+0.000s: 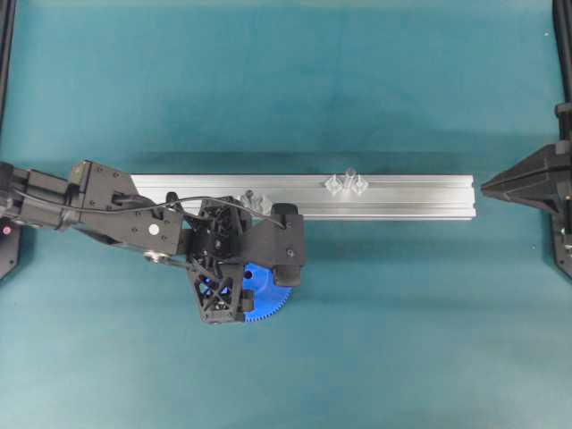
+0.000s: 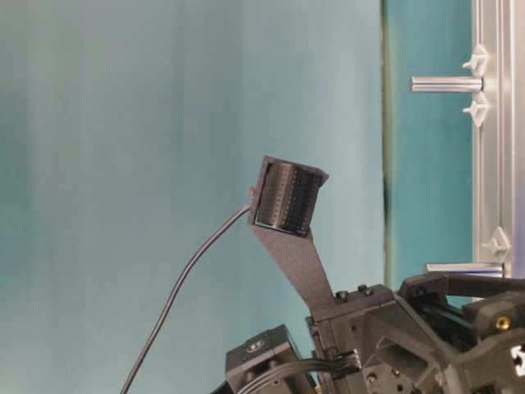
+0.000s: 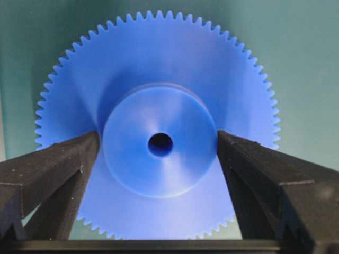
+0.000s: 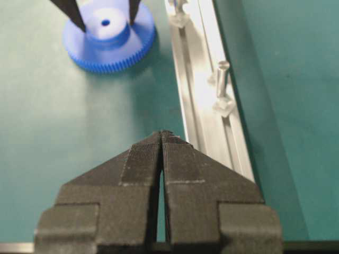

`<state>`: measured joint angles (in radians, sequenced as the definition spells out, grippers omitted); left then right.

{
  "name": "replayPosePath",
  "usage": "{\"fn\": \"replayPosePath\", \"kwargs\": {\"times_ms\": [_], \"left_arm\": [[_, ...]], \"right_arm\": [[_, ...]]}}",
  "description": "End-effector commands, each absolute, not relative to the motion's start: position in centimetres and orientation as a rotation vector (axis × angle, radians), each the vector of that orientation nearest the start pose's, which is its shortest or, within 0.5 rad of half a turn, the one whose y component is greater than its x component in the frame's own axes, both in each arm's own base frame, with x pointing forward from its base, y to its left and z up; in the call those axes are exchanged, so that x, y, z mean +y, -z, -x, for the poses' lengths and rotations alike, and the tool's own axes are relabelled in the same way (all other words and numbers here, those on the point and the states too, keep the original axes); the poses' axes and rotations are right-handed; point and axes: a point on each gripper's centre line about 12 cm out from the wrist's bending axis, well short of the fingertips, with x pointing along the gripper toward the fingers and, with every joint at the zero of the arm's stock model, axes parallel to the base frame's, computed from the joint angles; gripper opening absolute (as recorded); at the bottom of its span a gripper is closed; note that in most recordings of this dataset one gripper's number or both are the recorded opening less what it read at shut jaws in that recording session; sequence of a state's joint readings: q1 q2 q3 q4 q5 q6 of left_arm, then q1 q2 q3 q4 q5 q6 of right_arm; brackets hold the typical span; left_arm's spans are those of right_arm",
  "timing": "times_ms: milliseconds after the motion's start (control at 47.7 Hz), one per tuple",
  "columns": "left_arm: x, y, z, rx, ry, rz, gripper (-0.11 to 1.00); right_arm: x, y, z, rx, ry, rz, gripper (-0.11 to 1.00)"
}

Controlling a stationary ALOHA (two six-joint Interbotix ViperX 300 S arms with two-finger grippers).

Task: Find the location of the shaft and insert the large gear.
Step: 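Close the left gripper on the blue gear hub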

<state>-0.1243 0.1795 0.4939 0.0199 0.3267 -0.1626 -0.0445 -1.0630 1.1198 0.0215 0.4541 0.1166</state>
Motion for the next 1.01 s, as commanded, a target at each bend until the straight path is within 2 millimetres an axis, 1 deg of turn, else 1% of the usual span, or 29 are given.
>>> {"fn": "replayPosePath", "kwargs": {"times_ms": [0,105,335,461,566,628,712,817,984], "left_arm": [[-5.2,-13.3,-41.3,0.975,0.041,0.067,0.93],[-5.2,-12.7,-41.1,0.990,0.038,0.067,0.93],[-5.1,-12.6,-41.1,0.993,0.037,0.067,0.93],[-5.1,-12.3,-40.9,1.013,0.034,0.069,0.93],[-5.1,-11.7,-40.4,1.051,0.024,0.075,0.92],[-5.0,-11.4,-40.2,1.072,0.020,0.074,0.90],[-5.1,-11.3,-40.1,1.092,0.019,0.071,0.84],[-5.0,-11.2,-39.9,1.110,0.018,0.066,0.72],[-5.0,-11.1,-39.5,1.154,0.015,0.058,0.72]], "right_arm": [[-0.7,-25.4,-17.1,0.498,0.074,-0.161,0.02],[-0.7,-25.2,-17.1,0.501,0.073,-0.162,0.02],[-0.7,-25.2,-17.0,0.501,0.074,-0.164,0.02],[-0.7,-25.3,-17.0,0.499,0.074,-0.164,0.02],[-0.7,-25.3,-17.0,0.499,0.074,-0.164,0.02],[-0.7,-25.2,-17.0,0.501,0.073,-0.165,0.02],[-0.7,-25.3,-17.0,0.499,0.074,-0.164,0.02],[-0.7,-25.3,-17.0,0.499,0.074,-0.164,0.02],[-0.7,-25.3,-17.0,0.499,0.074,-0.164,0.02]]}}
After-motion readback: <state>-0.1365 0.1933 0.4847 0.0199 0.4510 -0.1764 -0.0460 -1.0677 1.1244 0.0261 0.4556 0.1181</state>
